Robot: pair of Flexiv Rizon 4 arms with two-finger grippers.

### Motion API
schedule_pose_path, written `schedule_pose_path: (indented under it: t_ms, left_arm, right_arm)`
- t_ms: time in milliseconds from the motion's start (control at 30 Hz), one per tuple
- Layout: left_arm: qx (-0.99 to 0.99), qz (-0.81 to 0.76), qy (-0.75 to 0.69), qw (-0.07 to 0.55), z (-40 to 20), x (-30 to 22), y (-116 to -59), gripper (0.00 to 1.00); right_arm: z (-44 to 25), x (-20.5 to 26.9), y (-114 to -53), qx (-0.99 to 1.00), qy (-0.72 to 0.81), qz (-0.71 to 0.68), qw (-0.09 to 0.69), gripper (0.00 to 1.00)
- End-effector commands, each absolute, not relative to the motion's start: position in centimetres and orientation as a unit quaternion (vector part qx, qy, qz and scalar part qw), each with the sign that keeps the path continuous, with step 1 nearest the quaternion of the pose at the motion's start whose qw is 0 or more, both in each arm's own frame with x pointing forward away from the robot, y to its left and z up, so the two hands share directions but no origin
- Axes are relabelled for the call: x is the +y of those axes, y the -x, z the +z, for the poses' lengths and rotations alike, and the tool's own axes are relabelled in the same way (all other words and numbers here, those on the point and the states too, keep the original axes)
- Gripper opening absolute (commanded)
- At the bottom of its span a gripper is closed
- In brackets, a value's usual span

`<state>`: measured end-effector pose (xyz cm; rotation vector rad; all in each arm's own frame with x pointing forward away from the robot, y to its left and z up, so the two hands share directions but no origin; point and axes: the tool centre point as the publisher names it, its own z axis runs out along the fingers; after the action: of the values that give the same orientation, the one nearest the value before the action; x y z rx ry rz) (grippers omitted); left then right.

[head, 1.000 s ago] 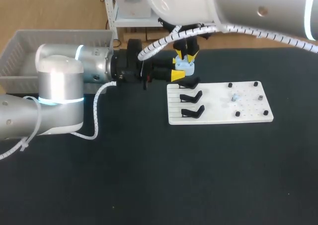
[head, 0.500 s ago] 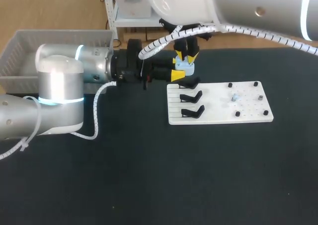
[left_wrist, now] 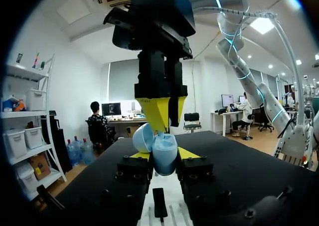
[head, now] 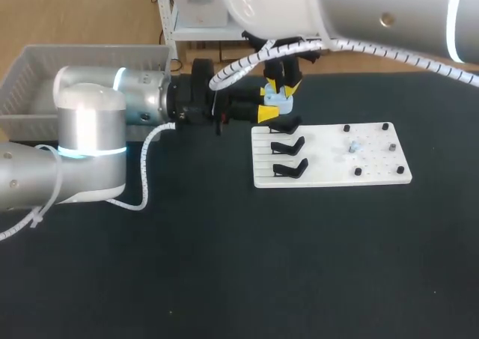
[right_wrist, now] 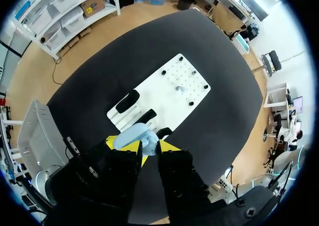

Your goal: Pick up each earbud case from the left stands, insert the matching earbuds, close the lid, and place the case in the box.

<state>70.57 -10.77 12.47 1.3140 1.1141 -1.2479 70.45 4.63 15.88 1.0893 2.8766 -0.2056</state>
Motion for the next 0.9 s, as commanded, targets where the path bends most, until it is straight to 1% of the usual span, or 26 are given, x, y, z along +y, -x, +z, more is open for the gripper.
schedule_pose_path:
  t_ms: [33, 67, 100, 133, 167, 200, 233, 267, 300, 433, 533, 700, 800, 900]
  left_arm:
    - [0.458, -0.511, -0.539, 0.489, 12.4, -10.7, -70.4, 0.00]
    - [0.458, -0.511, -0.539, 0.489, 12.4, -10.7, -70.4, 0.00]
    - [0.458, -0.511, -0.539, 0.489, 12.4, -10.7, -70.4, 0.00]
    - [0.458, -0.511, -0.539, 0.489, 12.4, -10.7, -70.4, 0.00]
    - [0.458, -0.511, -0.539, 0.489, 12.4, -10.7, -70.4, 0.00]
    - [0.458, -0.511, -0.539, 0.489, 12.4, -10.7, -70.4, 0.00]
    - [0.458, -0.511, -0.539, 0.489, 12.4, -10.7, -70.4, 0.00]
    - [0.458, -0.511, -0.539, 0.489, 12.4, -10.7, -70.4, 0.00]
    - [0.458, -0.511, -0.539, 0.489, 12.4, -10.7, -70.4, 0.00]
    - [0.458, -0.511, -0.539, 0.489, 12.4, -10.7, -70.4, 0.00]
    - [0.458, -0.511, -0.539, 0.489, 12.4, -10.7, -70.4, 0.00]
    - [0.458, -0.511, -0.539, 0.489, 12.4, -10.7, -70.4, 0.00]
    - [0.458, -0.511, -0.539, 0.489, 12.4, -10.7, -70.4, 0.00]
    - [0.458, -0.511, -0.539, 0.489, 12.4, -10.7, -70.4, 0.00]
  right_arm:
    - [15.7, 4.7, -70.7, 0.933, -0.353, -0.065, 0.029, 0.15]
    - [15.7, 4.7, -70.7, 0.933, -0.352, -0.063, 0.029, 0.40]
    - [15.8, 4.8, -70.6, 0.934, -0.352, -0.058, 0.030, 0.63]
    - [15.9, 4.8, -70.5, 0.934, -0.351, -0.056, 0.032, 0.83]
    - [16.2, 4.7, -70.3, 0.935, -0.350, -0.050, 0.036, 0.88]
    - [16.5, 4.7, -70.0, 0.935, -0.349, -0.046, 0.037, 0.85]
    - [16.8, 4.6, -69.6, 0.936, -0.347, -0.042, 0.040, 0.68]
    - [17.1, 4.4, -69.2, 0.938, -0.343, -0.035, 0.040, 0.49]
    - [17.4, 4.3, -68.7, 0.942, -0.333, -0.029, 0.042, 0.47]
    - [18.3, 2.9, -66.7, 0.952, -0.300, 0.000, 0.057, 0.46]
    - [18.5, 1.0, -65.9, 0.958, -0.273, 0.038, 0.083, 0.46]
    - [17.7, -2.5, -65.5, 0.959, -0.247, 0.052, 0.126, 0.43]
    - [16.8, -4.4, -65.7, 0.957, -0.248, 0.046, 0.143, 0.47]
    - [16.1, -5.6, -65.8, 0.956, -0.248, 0.046, 0.149, 0.46]
